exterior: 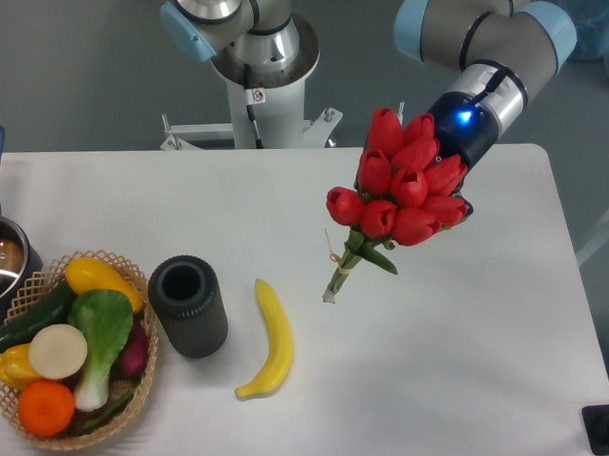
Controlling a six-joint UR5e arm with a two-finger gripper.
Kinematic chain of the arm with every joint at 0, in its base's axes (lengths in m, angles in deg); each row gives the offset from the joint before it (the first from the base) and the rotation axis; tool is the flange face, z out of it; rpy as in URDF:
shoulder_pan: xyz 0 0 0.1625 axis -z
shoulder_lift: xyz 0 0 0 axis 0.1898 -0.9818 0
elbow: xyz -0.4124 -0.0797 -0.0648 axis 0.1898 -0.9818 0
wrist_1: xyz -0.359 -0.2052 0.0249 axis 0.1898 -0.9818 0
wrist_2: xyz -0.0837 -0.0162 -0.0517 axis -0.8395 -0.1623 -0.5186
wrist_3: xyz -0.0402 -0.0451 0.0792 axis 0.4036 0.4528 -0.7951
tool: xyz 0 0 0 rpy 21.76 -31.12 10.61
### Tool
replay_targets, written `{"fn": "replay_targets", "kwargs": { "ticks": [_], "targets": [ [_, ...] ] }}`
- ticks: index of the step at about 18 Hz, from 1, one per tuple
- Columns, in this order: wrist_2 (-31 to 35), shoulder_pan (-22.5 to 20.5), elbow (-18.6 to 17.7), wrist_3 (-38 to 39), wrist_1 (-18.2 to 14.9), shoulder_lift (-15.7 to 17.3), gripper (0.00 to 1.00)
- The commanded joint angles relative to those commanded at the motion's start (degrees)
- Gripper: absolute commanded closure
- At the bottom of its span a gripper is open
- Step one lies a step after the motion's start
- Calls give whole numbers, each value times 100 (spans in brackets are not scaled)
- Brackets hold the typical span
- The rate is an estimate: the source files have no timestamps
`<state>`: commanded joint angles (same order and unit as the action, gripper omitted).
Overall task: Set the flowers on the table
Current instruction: 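Rotate the gripper holding the red tulip bouquet to point blooms downward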
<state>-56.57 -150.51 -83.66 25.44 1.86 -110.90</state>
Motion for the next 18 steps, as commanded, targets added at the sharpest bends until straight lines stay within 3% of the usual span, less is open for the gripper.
{"fn": "replay_targets", "kwargs": {
  "ticks": [3,7,10,18],
  "targets": [
    [783,26,-18,131,-9,80,70],
    [1152,61,-35,228,-18,211,70],
    [2003,149,-132,412,-26,431,70],
    [3463,492,-132,835,-26,519,69]
  ]
}}
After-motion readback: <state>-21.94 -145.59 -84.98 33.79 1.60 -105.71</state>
